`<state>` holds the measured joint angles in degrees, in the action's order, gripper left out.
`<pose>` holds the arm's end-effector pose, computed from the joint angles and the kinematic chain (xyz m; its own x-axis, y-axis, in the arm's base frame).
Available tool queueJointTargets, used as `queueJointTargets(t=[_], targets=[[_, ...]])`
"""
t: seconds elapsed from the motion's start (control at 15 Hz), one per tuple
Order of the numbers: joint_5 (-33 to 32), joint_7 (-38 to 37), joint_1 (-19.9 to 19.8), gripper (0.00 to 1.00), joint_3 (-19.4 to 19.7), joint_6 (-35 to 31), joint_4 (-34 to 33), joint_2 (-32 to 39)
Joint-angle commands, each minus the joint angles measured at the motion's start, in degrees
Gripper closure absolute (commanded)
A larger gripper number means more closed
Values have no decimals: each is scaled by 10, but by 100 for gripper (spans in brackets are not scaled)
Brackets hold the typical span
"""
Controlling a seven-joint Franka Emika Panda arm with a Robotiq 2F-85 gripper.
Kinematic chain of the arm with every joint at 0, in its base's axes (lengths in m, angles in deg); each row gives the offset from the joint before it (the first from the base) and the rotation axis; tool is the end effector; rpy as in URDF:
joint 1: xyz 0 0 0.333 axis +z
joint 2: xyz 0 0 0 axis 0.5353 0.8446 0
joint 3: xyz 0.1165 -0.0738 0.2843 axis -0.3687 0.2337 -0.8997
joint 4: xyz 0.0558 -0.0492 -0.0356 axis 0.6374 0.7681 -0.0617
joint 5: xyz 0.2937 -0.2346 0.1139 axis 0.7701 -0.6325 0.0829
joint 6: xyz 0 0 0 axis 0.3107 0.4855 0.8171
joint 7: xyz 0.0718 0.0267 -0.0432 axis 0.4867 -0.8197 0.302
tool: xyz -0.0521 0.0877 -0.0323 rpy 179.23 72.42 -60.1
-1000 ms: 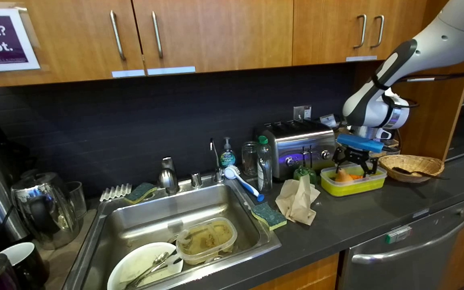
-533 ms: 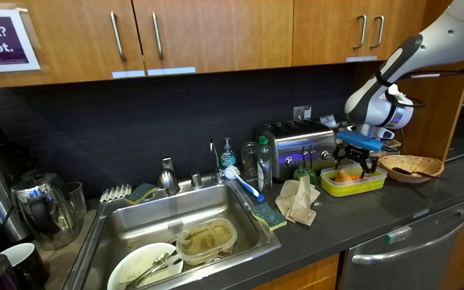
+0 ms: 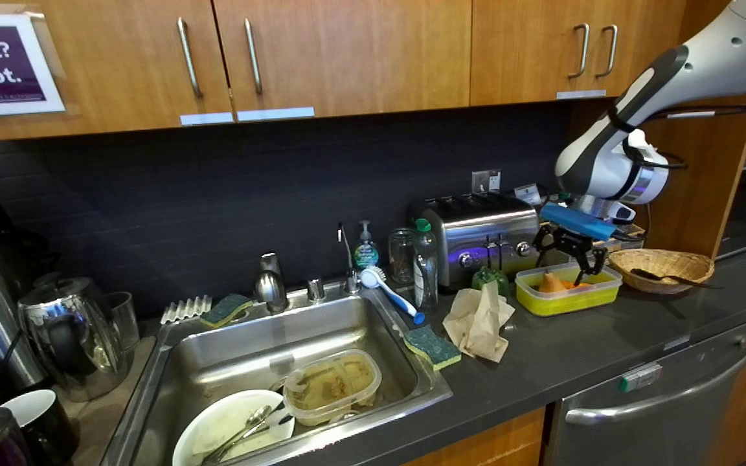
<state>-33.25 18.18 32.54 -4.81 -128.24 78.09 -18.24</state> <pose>0.5057 -0.0394 0.2684 0.4170 -0.9025 -0.1077 -0.8952 -0.3873 -0.2204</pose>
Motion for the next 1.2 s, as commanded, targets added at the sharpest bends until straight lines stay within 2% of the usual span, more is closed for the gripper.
queueJointTargets(t=[0.0, 0.33, 0.67, 0.93, 1.13], targets=[[-1, -21, 4, 0, -9, -11, 24, -23], [-37, -55, 14, 0, -10, -7, 23, -16], [-101, -99, 22, 0, -7, -1, 18, -10], [-181, -145, 28, 0, 0, 2, 14, -3], [-279, -183, 35, 0, 9, 19, 8, 4]])
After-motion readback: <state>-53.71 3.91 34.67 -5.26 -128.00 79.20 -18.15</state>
